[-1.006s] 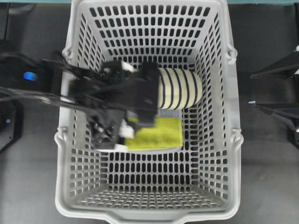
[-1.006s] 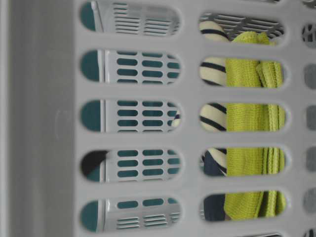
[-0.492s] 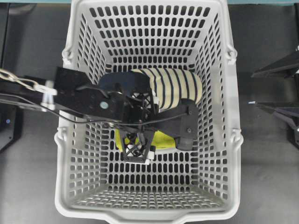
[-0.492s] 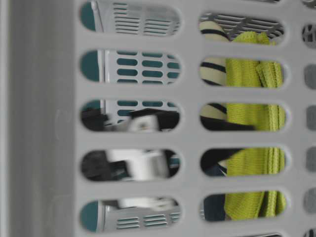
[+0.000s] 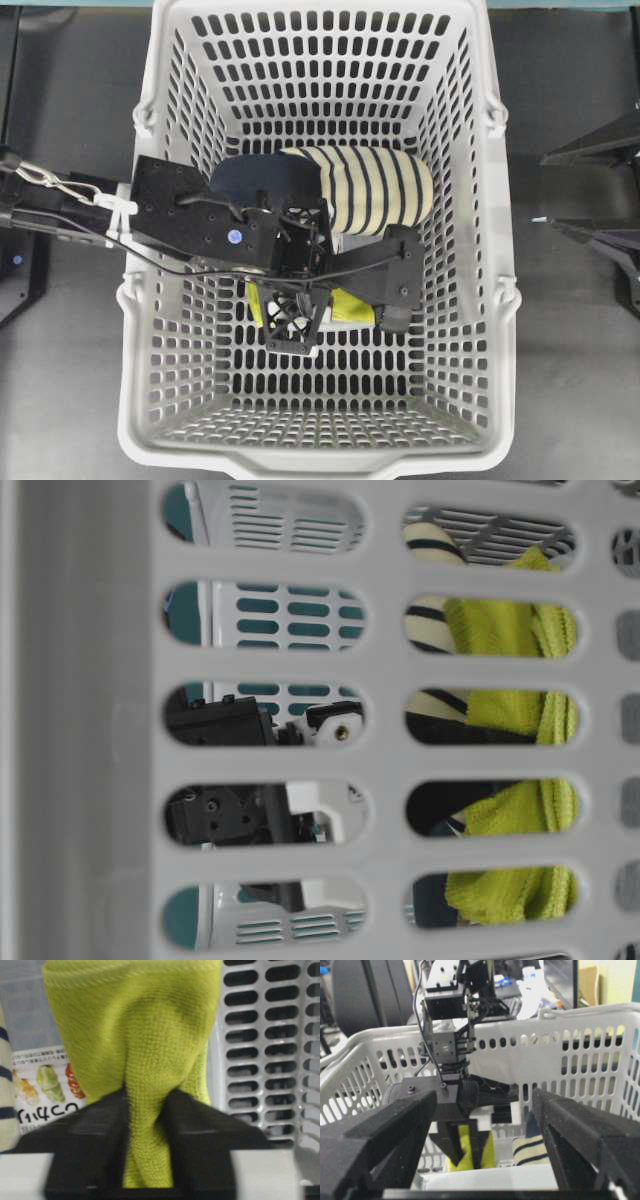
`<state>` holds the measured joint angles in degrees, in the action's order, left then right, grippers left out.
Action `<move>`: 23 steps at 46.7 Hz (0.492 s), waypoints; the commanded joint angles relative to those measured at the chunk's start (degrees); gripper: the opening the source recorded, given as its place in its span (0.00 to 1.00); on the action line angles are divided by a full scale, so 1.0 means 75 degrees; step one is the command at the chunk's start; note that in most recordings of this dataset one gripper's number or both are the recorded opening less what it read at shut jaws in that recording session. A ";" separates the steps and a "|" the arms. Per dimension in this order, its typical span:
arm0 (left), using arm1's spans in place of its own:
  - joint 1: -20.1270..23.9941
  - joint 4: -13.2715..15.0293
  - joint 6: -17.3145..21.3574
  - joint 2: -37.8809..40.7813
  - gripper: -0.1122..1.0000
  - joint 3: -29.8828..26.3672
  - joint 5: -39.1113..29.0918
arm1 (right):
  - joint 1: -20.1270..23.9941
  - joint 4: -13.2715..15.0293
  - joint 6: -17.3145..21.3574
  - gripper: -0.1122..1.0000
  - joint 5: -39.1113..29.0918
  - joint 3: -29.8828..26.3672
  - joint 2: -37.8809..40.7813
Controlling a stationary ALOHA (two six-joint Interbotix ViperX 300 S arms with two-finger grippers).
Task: Pick up the yellow cloth from the shopping basket with the left arm.
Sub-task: 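Lower the left gripper and pinch the cloth's edge closed, then lift the pinched cloth upward out of the basket with the left gripper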
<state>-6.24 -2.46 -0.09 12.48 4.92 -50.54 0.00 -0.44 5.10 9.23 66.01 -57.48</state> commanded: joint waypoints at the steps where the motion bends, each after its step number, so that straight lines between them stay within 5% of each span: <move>1: -0.0047 -0.0023 0.0012 -0.0363 0.21 -0.0375 -0.0281 | 0.0023 -0.0023 0.0012 0.76 0.0129 -0.0059 0.0035; 7: -0.0059 -0.0023 0.0012 -0.0656 0.18 -0.1113 -0.0984 | 0.0070 -0.0023 0.0012 0.76 0.0176 -0.0047 0.0035; 23: -0.0258 -0.0023 0.0105 -0.0703 0.18 -0.4477 -0.4078 | 0.0082 -0.0012 0.0012 0.76 0.0223 -0.0023 0.0035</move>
<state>-7.73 -2.46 0.53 7.82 -22.59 -76.29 0.44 -0.44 5.10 10.11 66.36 -57.48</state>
